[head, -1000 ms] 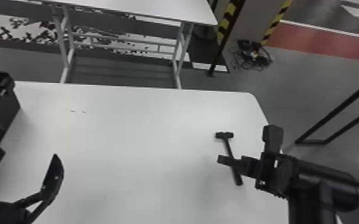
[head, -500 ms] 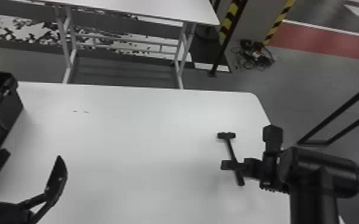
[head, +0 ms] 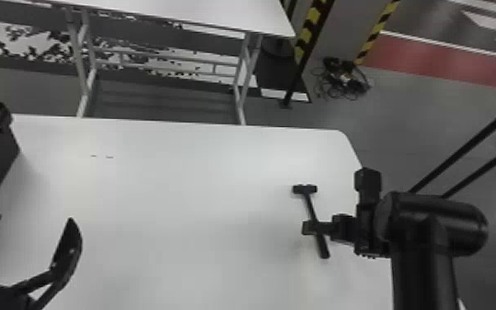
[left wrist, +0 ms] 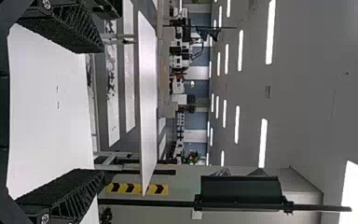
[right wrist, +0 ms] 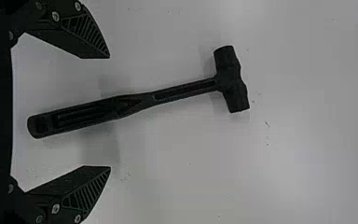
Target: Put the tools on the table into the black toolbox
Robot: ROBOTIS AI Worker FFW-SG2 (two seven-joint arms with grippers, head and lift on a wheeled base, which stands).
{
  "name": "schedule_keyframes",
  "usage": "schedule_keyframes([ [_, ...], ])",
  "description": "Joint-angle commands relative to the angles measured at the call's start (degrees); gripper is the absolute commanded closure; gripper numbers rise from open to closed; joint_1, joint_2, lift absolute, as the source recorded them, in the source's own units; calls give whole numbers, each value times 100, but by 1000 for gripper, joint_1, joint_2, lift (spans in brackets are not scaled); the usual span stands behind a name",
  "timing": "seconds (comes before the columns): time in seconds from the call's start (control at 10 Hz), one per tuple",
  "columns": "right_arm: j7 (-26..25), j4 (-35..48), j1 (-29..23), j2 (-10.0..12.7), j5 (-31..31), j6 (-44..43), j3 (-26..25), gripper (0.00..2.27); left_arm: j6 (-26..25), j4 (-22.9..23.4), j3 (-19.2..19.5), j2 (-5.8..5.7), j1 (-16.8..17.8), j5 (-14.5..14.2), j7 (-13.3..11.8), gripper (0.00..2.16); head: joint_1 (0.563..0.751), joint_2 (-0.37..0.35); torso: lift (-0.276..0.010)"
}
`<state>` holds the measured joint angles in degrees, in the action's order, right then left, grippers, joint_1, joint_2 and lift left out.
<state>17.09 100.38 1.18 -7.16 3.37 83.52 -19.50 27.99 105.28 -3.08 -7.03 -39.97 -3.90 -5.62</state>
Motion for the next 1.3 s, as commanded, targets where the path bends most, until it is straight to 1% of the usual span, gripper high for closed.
schedule_keyframes([
  [0.0,5,-106,84,-14,49,11,78,215,0,-7,0,0,16,-6,0,73,695,-286,-75],
  [0.1,14,-159,110,-22,76,29,113,346,0,-16,0,0,16,-15,0,73,695,-281,-75],
  [0.2,40,-238,163,-66,111,29,175,532,0,-16,0,0,16,-15,0,73,695,-279,-75],
  [0.3,120,-291,181,-93,137,29,201,782,-18,-25,0,0,16,-15,0,73,695,-277,-75],
  [0.4,172,-317,190,-101,190,46,201,1355,-35,-34,0,0,25,-15,8,73,695,-276,-75],
  [0.5,199,-317,190,-101,225,99,201,2094,-53,-43,0,0,34,-15,0,73,695,-276,-75],
  [0.6,357,-308,190,-137,225,134,201,2250,-53,-43,0,0,34,-15,0,73,695,-276,-75],
  [0.7,445,-282,163,-145,199,134,201,2250,-70,-43,-9,0,42,-15,0,73,695,-275,-75],
  [0.9,462,-211,75,-145,137,64,157,2250,-88,-25,-18,0,51,-15,8,73,695,-272,-75],
  [1.2,445,246,-65,-110,67,46,96,2250,-105,98,18,0,42,-15,8,73,695,-272,-75],
])
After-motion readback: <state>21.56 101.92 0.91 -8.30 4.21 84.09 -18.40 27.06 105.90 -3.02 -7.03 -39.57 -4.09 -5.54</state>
